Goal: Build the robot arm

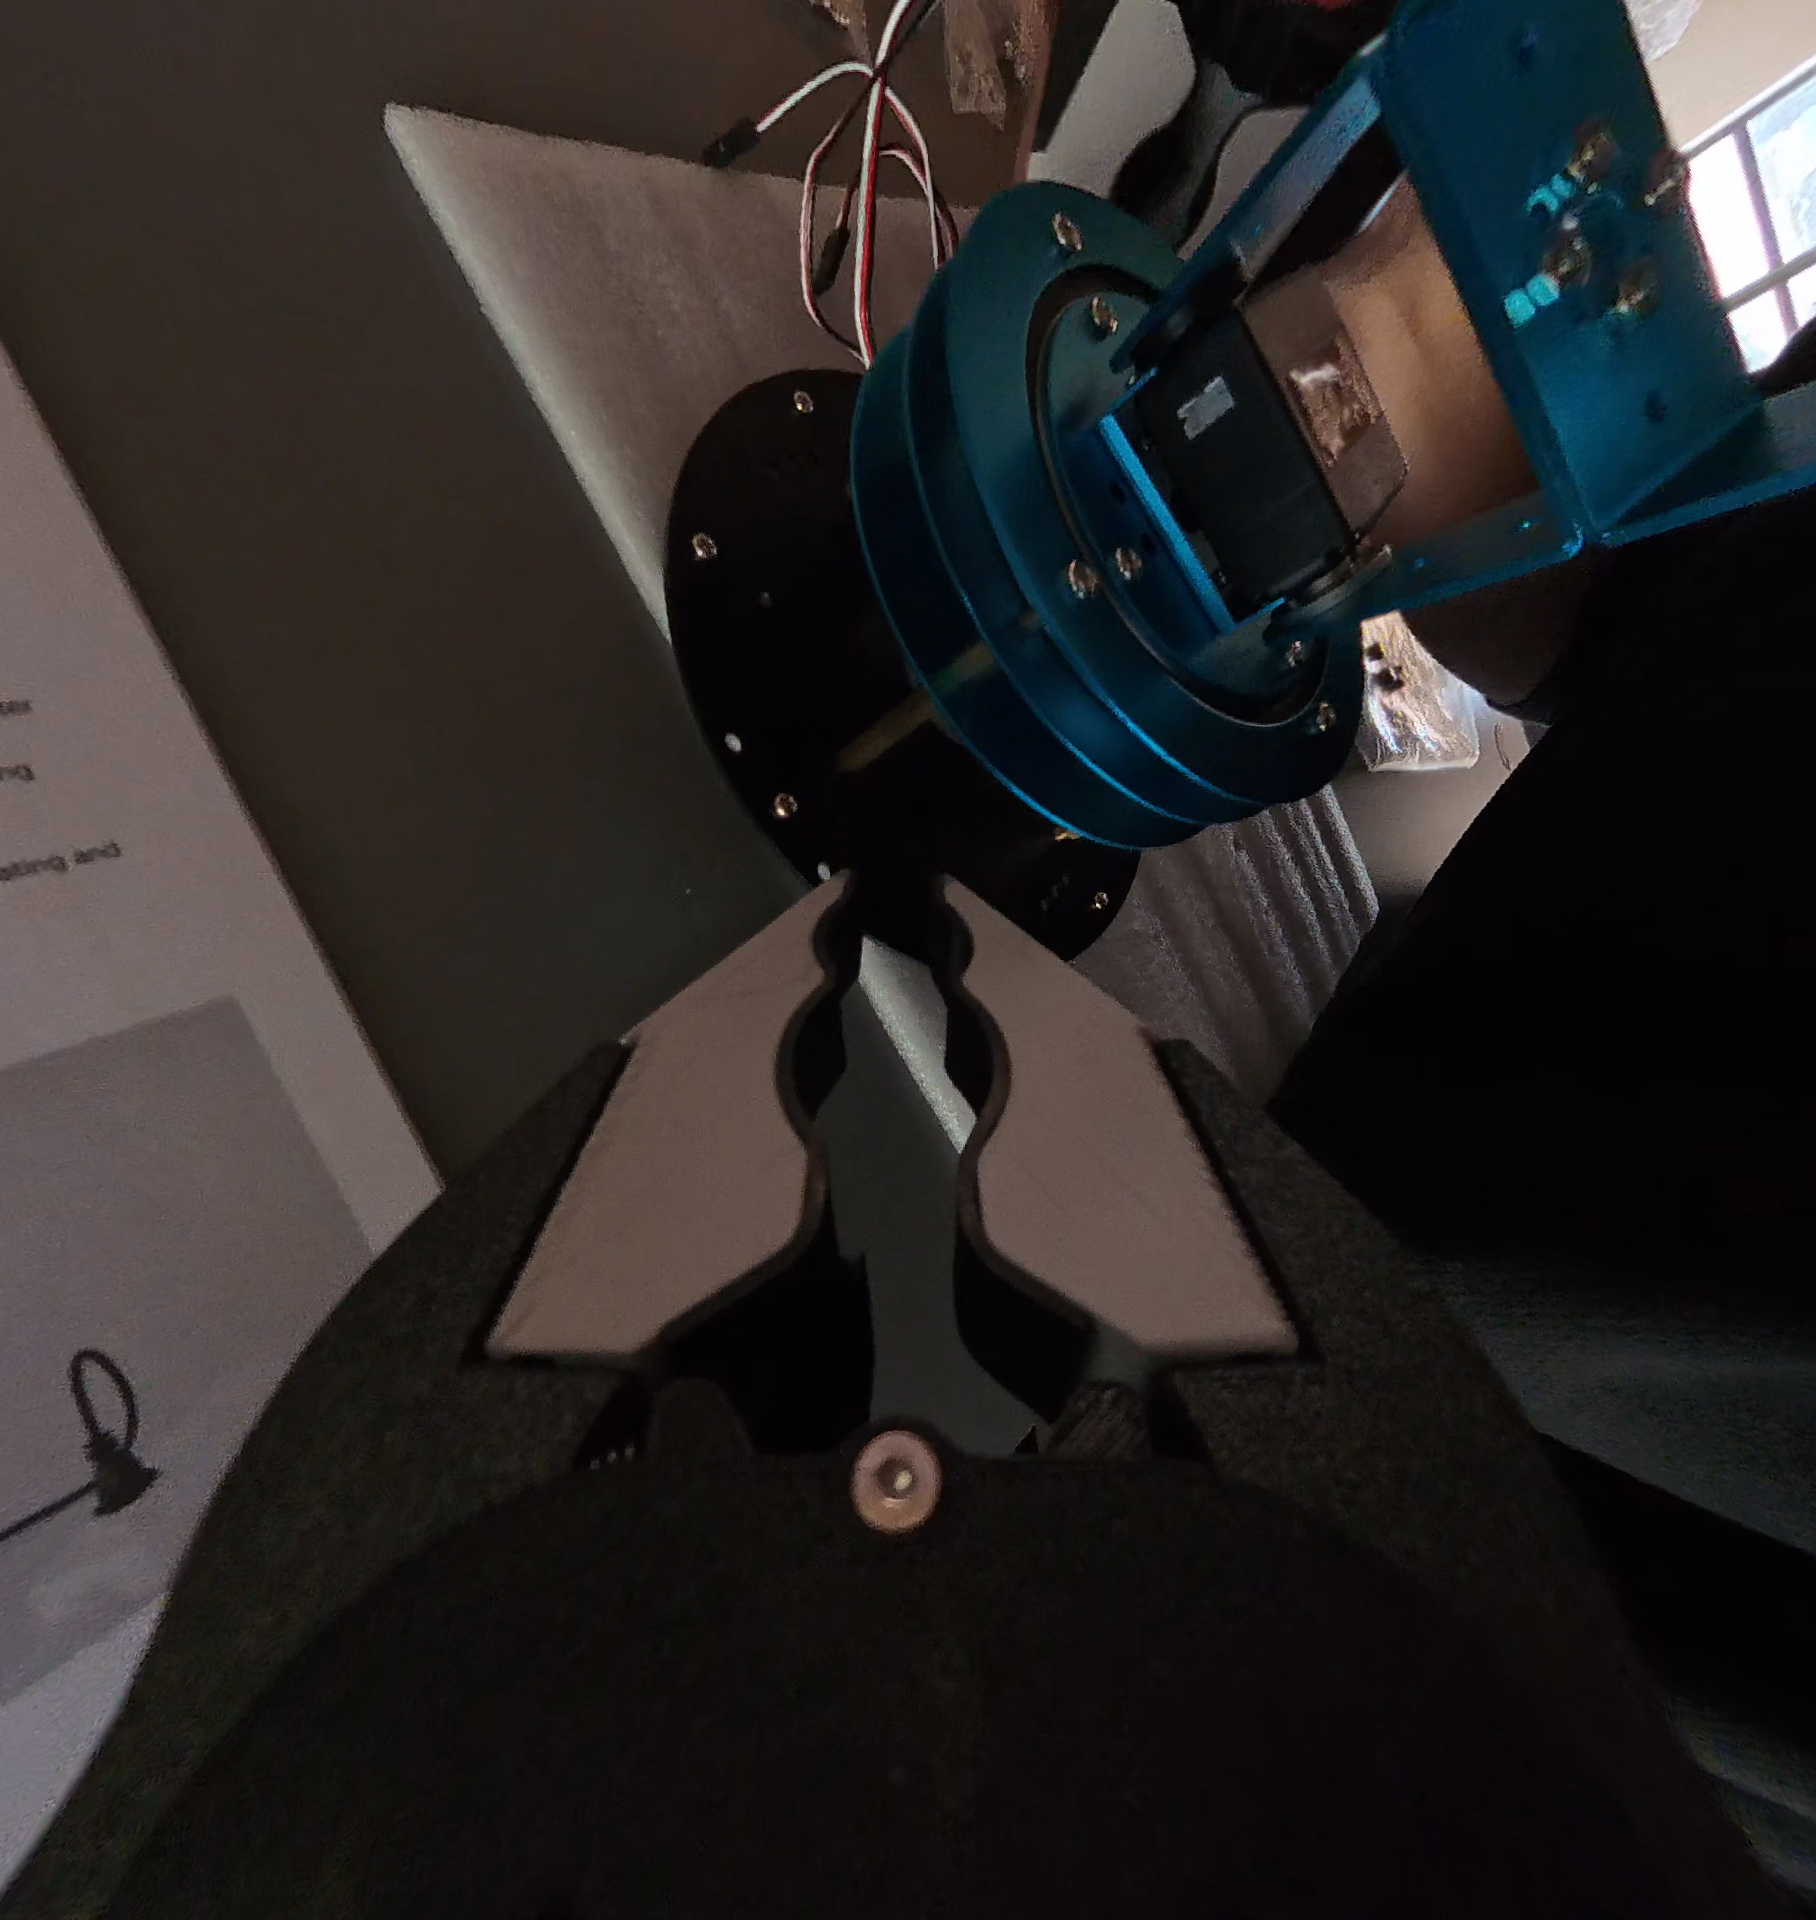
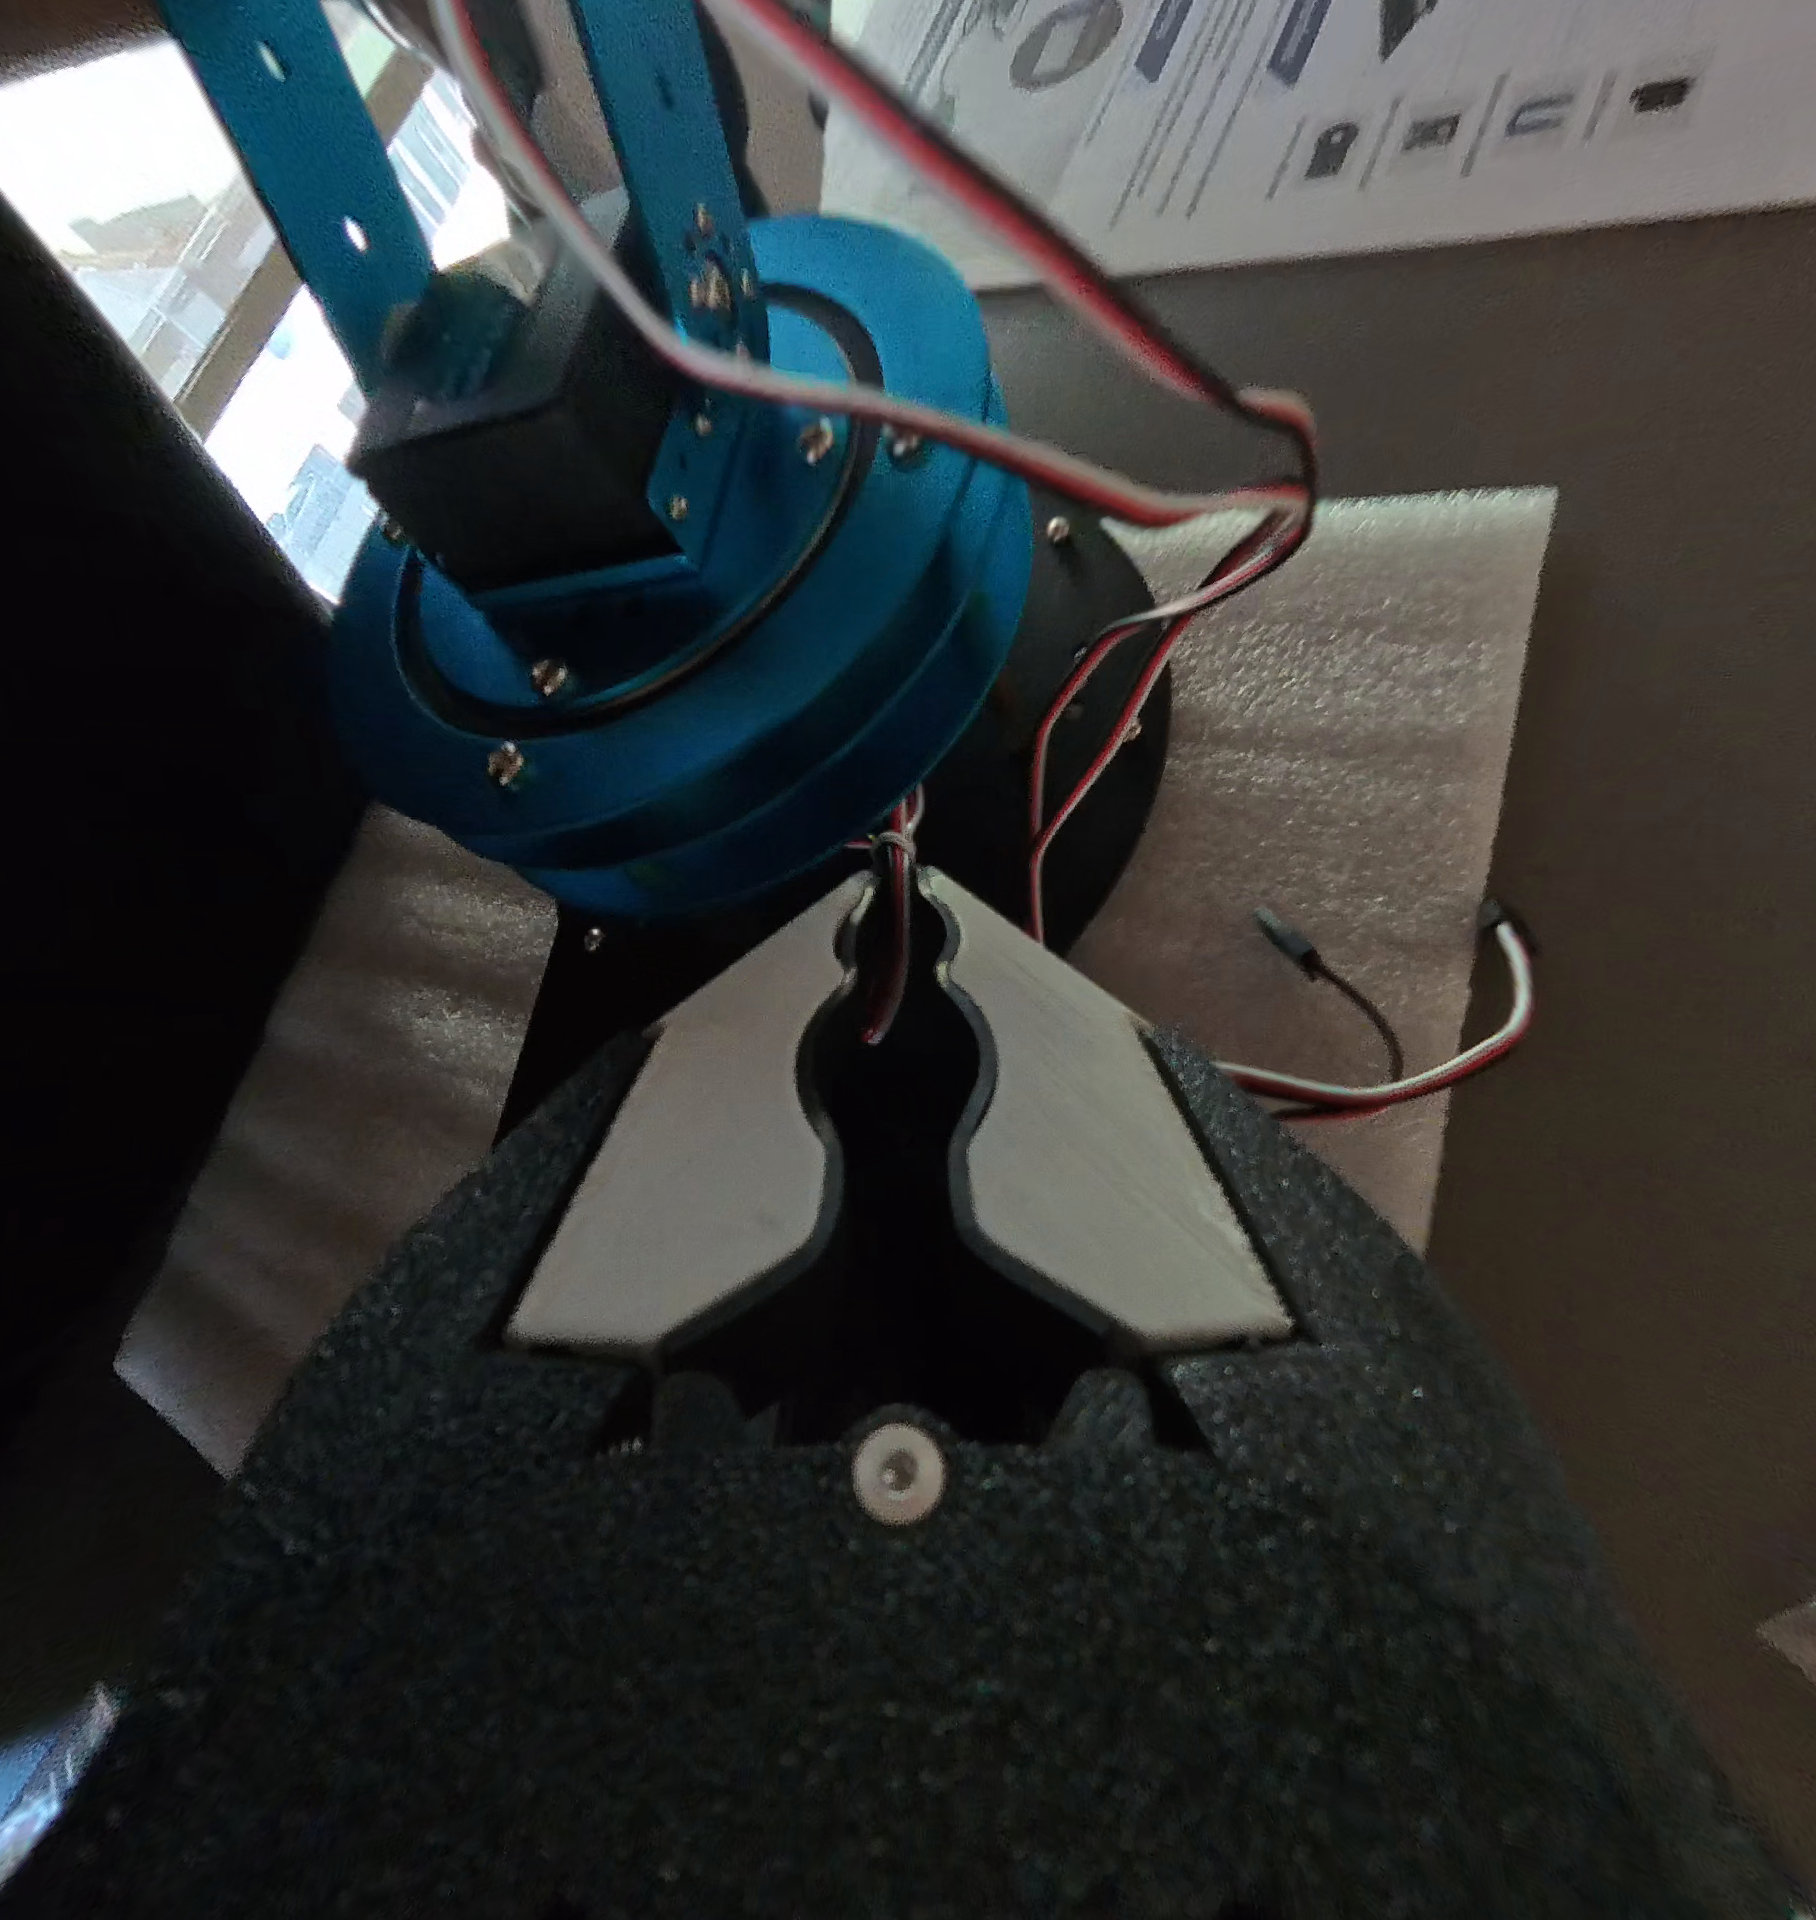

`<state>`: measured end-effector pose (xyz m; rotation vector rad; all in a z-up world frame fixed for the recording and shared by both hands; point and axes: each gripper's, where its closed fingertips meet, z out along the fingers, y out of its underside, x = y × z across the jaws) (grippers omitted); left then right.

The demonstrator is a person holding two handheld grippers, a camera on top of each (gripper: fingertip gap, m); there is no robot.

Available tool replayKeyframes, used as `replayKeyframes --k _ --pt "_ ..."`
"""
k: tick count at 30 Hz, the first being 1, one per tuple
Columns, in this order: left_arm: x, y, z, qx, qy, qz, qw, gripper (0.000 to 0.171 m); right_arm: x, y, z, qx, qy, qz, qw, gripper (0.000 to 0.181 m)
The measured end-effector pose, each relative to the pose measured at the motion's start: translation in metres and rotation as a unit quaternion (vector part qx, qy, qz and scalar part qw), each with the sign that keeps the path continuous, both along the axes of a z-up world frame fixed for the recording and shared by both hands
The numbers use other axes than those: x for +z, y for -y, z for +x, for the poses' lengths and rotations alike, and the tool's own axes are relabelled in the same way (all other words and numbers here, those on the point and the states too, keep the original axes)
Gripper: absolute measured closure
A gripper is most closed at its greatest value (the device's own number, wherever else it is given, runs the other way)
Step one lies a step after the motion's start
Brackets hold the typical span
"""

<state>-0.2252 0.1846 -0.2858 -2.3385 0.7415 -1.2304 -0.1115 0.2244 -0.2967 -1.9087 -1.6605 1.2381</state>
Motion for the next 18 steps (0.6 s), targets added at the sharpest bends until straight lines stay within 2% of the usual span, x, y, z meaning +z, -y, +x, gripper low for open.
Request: replayKeyframes --k 3,4,8,11,13,18 --pt "-0.003 0.001 0.000 0.005 0.001 -0.003 1.000 0.161 -0.006 0.003 0.002 -0.003 0.012 -0.041 0.999 0.176" --pt "-0.003 0.002 0.000 0.006 0.002 -0.004 1.000 0.161 -0.004 0.001 0.002 -0.009 0.008 -0.051 0.999 0.170" --pt "-0.007 0.006 0.001 0.010 0.000 -0.008 1.000 0.161 0.007 -0.013 0.005 -0.035 -0.023 -0.040 0.998 0.158" --pt "-0.007 0.009 0.000 0.024 0.008 -0.017 1.000 0.161 0.013 0.000 0.005 -0.008 -0.051 -0.010 0.999 0.161" --pt "-0.006 0.009 0.001 0.034 0.016 -0.022 0.999 0.161 0.010 0.004 0.003 0.003 -0.042 0.004 0.999 0.164" --pt "-0.005 0.004 0.005 0.039 0.023 -0.019 0.999 0.161 -0.005 -0.001 0.000 0.005 0.001 -0.028 1.000 0.166"
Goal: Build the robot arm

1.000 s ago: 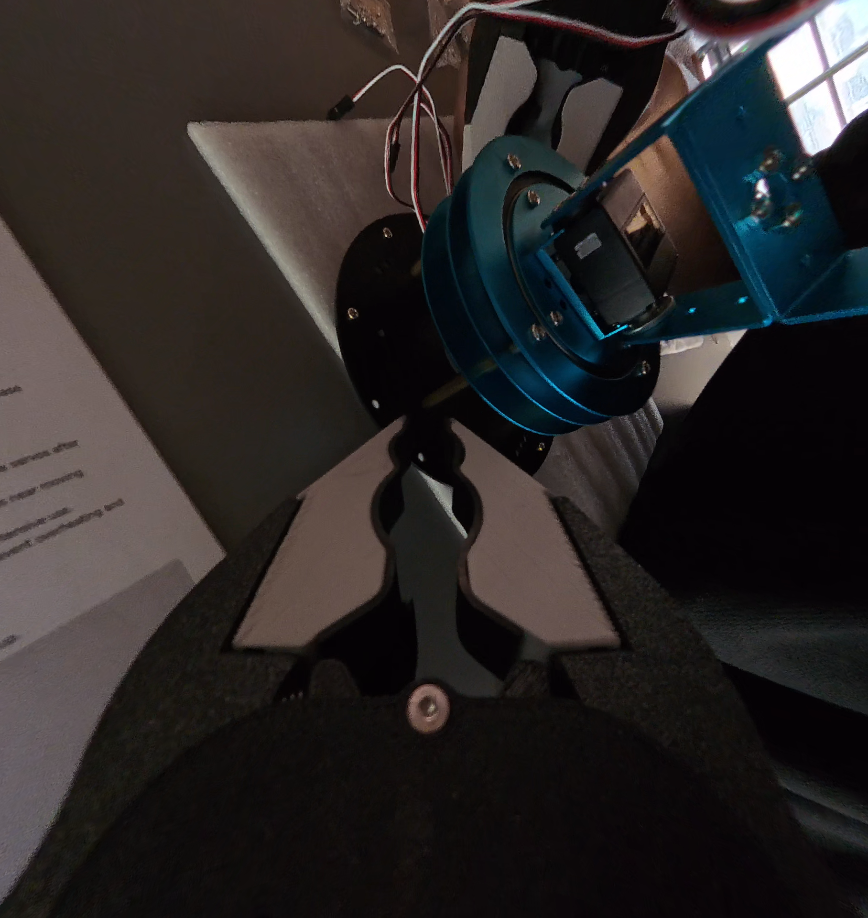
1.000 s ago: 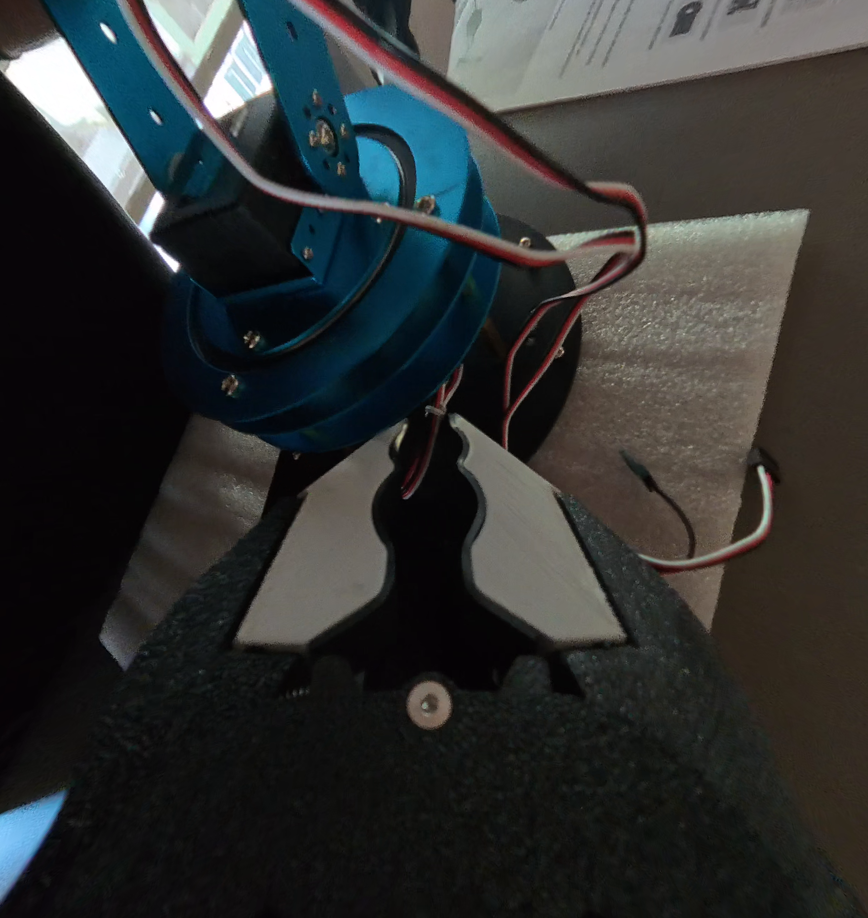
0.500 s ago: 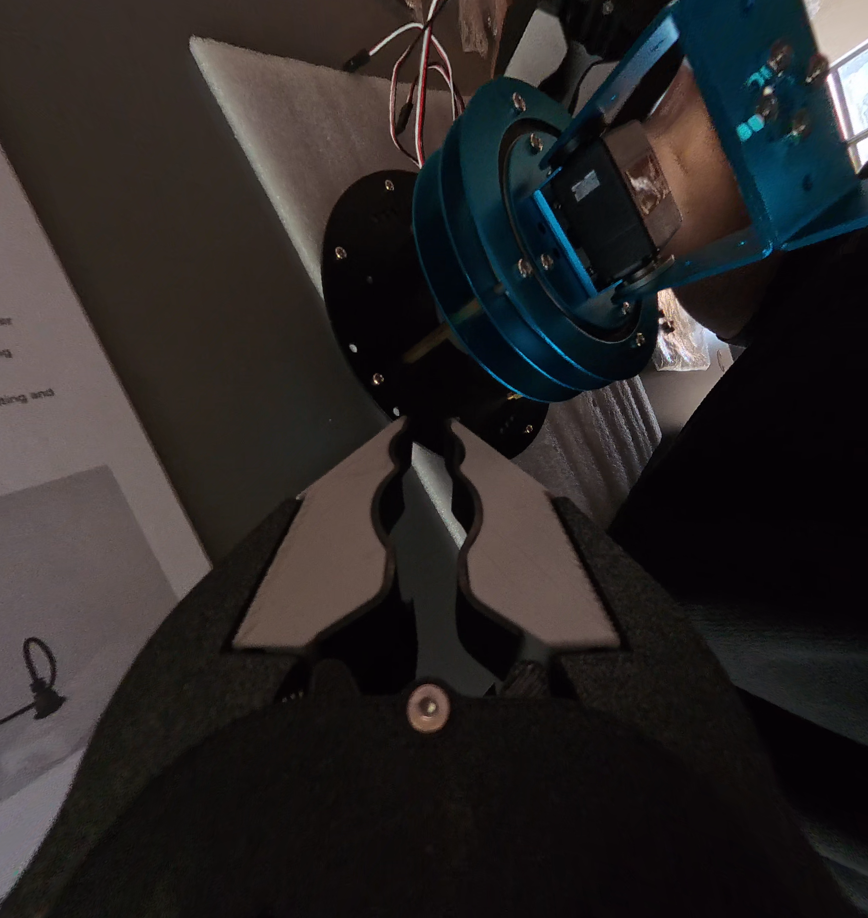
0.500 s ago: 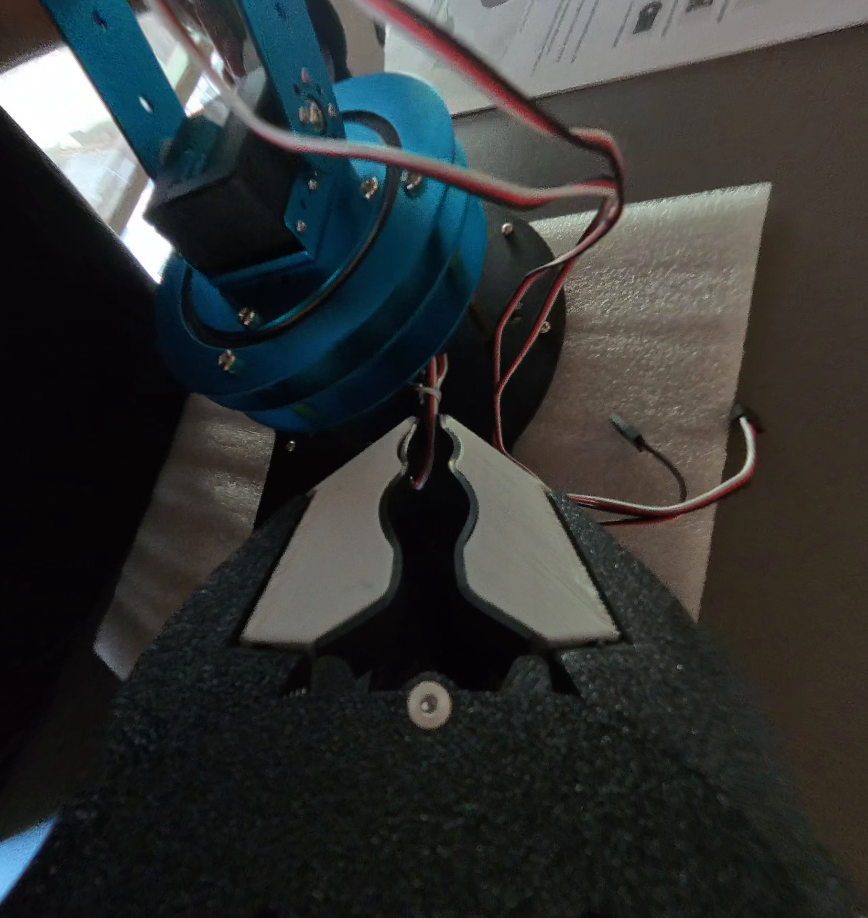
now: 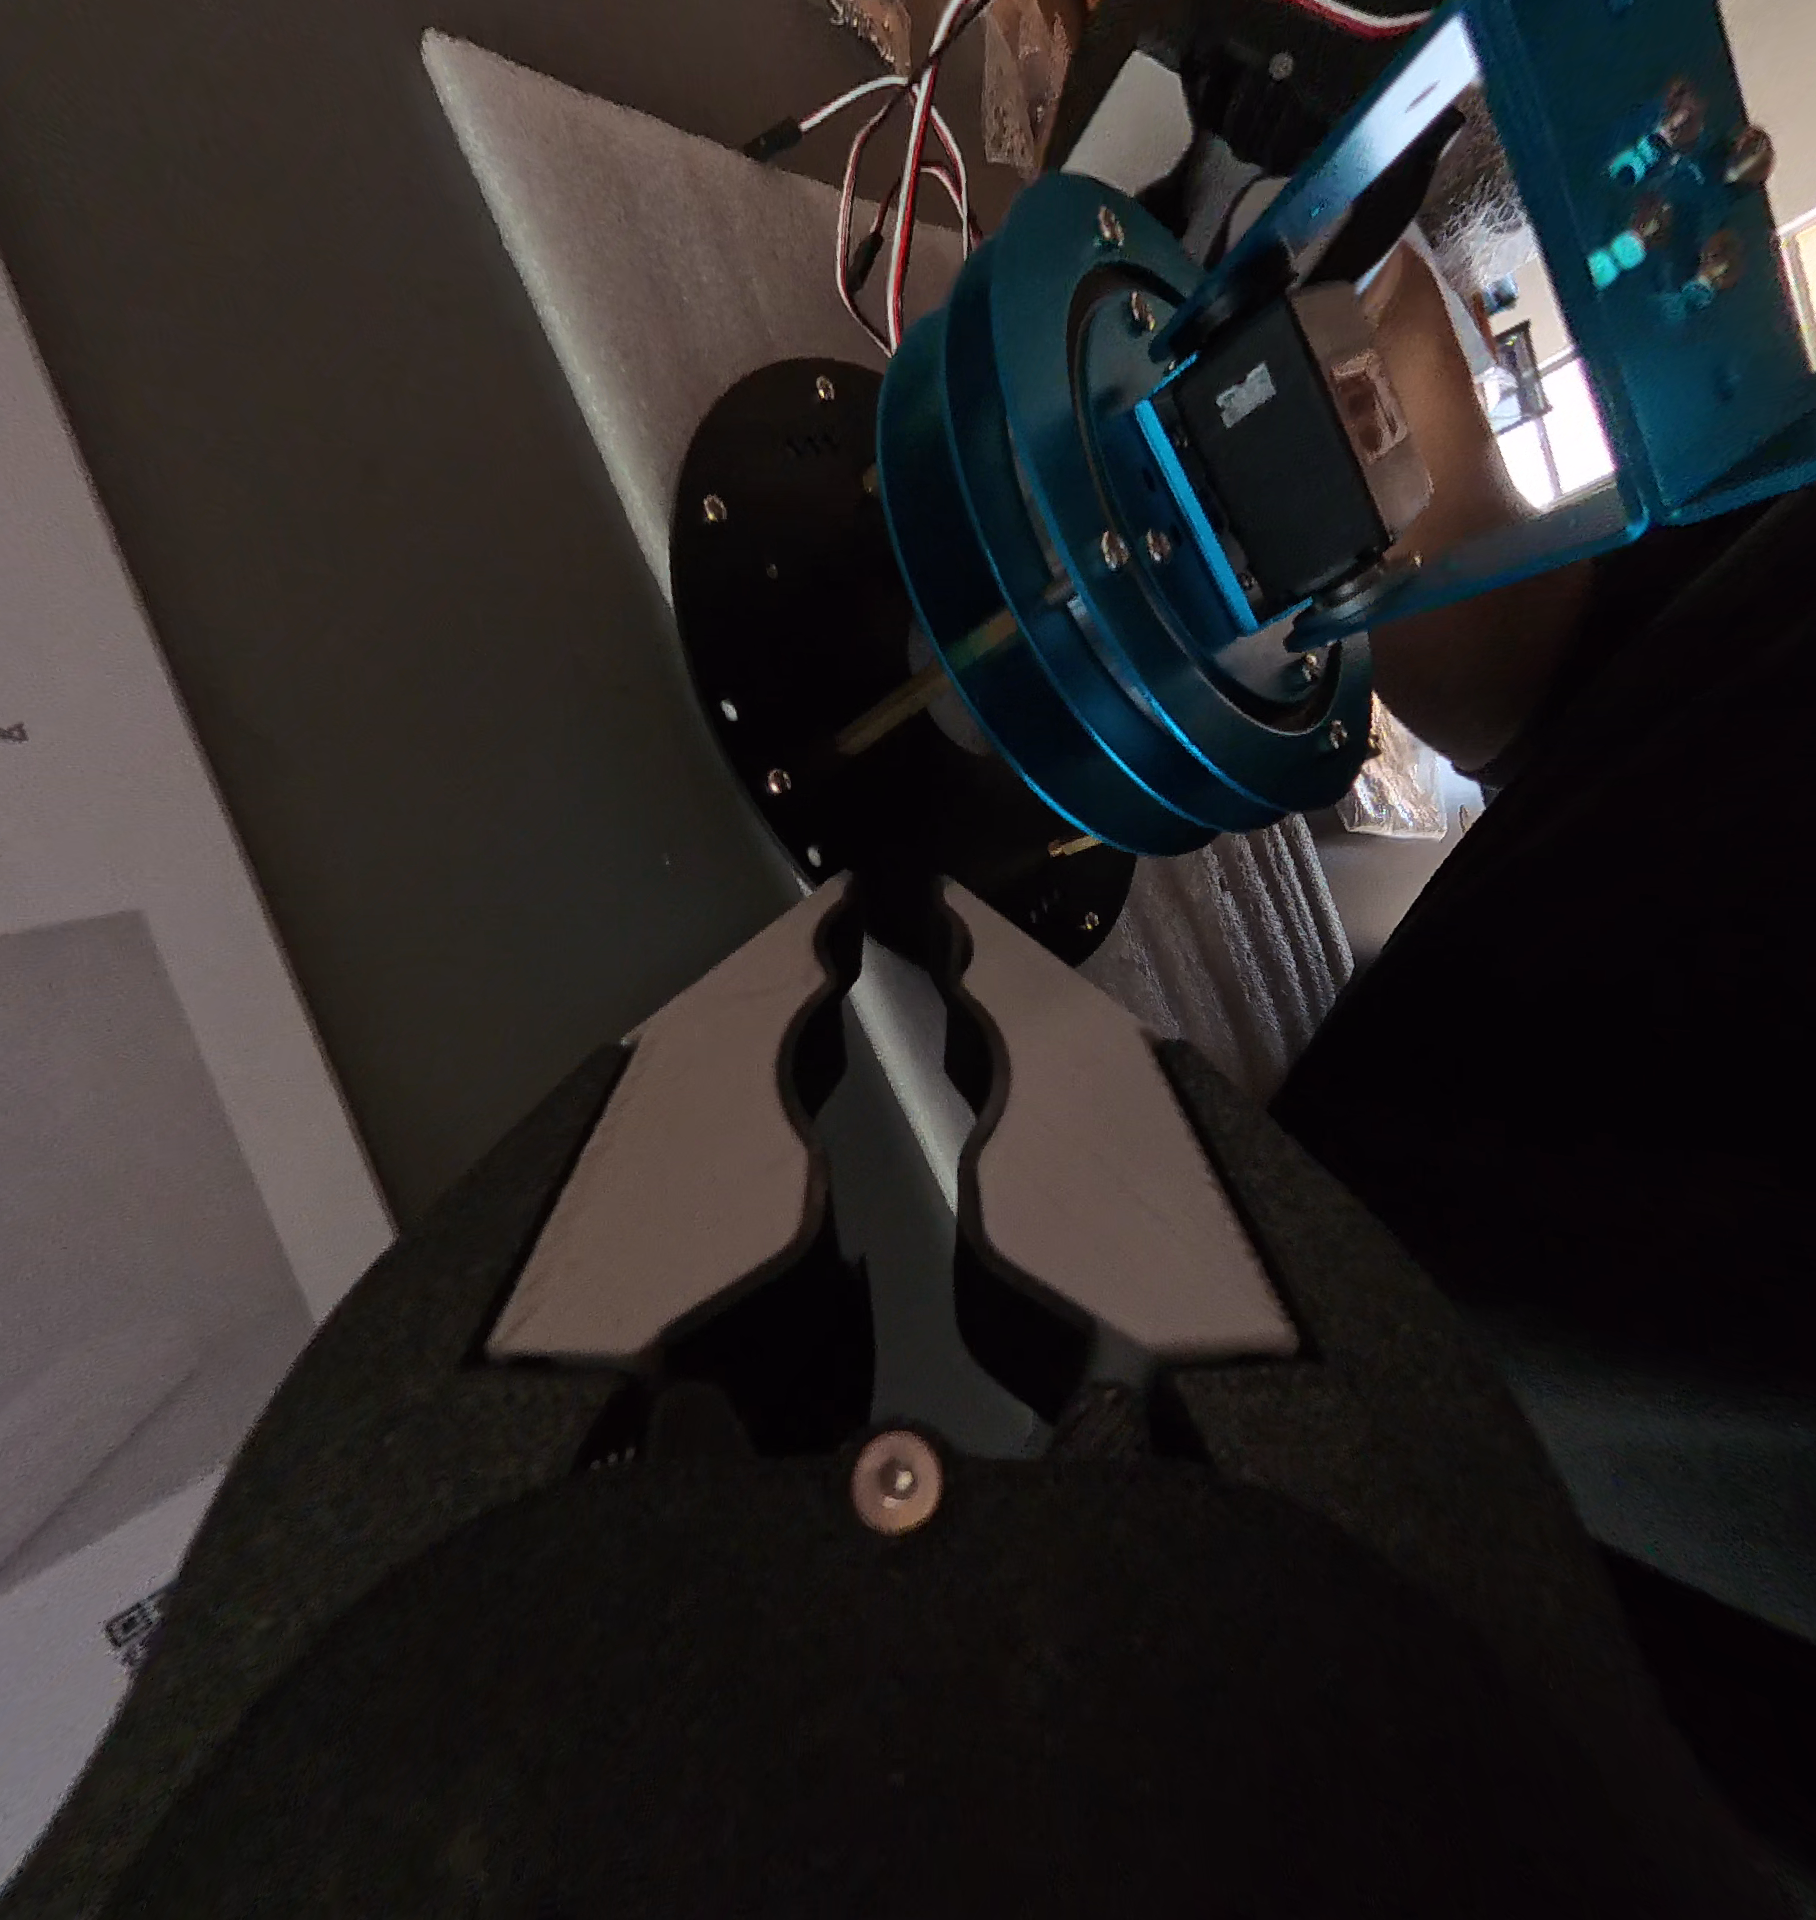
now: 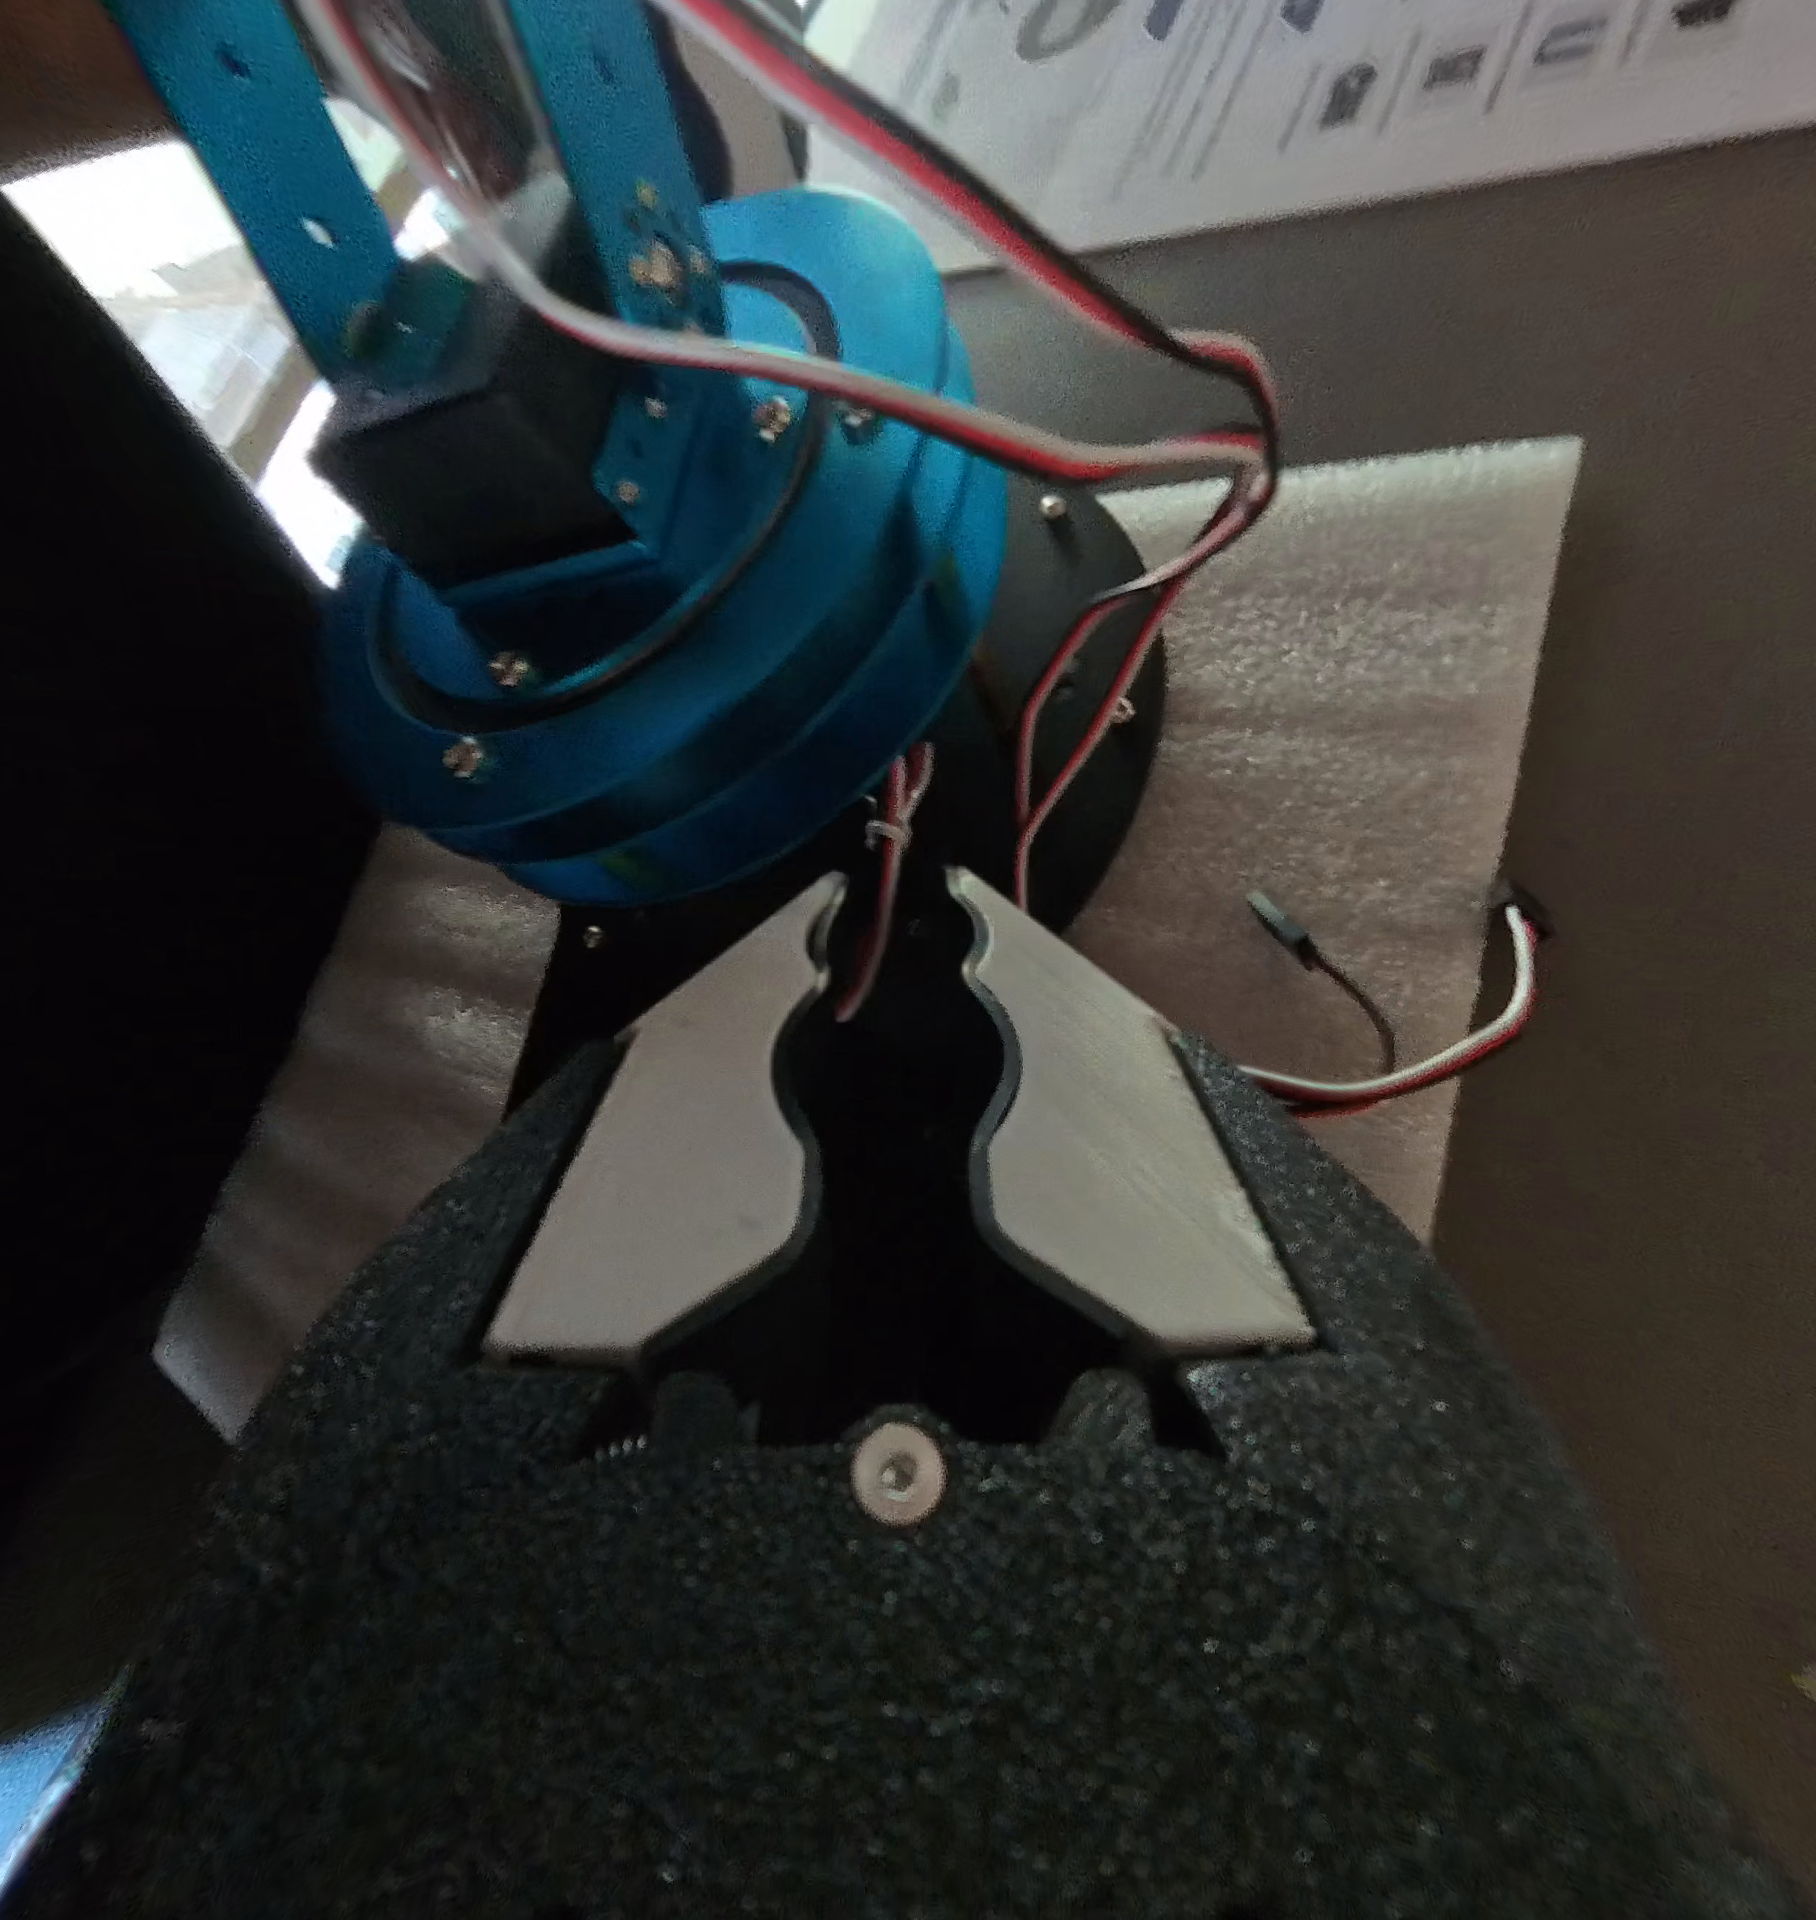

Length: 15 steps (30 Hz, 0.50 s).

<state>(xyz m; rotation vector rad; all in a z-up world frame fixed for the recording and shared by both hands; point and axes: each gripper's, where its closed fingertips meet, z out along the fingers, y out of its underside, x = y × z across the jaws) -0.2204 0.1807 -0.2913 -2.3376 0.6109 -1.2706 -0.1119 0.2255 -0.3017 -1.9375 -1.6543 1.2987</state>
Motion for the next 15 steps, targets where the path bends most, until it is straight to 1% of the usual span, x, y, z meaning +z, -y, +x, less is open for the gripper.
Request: replayKeyframes --k 2,4,5,7,9,10,13,15 --pt "0.001 -0.002 0.001 -0.001 0.001 0.002 1.000 0.161 -0.005 -0.006 0.000 -0.013 0.014 -0.003 1.000 0.177" --pt "0.002 -0.002 0.001 -0.002 -0.001 0.003 1.000 0.161 -0.005 -0.014 0.003 -0.038 0.015 -0.015 0.999 0.177" --pt "0.002 -0.002 0.001 -0.001 -0.002 0.004 1.000 0.161 -0.004 -0.023 0.006 -0.061 0.011 -0.001 0.998 0.177" --pt "0.002 -0.002 0.000 0.001 -0.003 0.004 1.000 0.161 0.008 -0.027 0.012 -0.073 -0.023 0.007 0.997 0.175" --pt "0.003 -0.003 0.000 0.004 -0.003 0.004 1.000 0.161 0.019 -0.020 0.014 -0.061 -0.056 0.024 0.996 0.168" --pt "0.003 -0.003 -0.001 0.004 -0.003 0.004 1.000 0.161 0.020 -0.016 0.014 -0.051 -0.060 0.037 0.996 0.167" --pt "0.005 -0.004 0.001 0.003 -0.002 0.009 1.000 0.161 0.011 -0.001 0.011 -0.012 -0.035 0.063 0.997 0.167" --pt "0.008 -0.005 0.001 0.004 -0.001 0.015 1.000 0.161 0.013 0.006 0.014 0.004 -0.036 0.055 0.998 0.167"
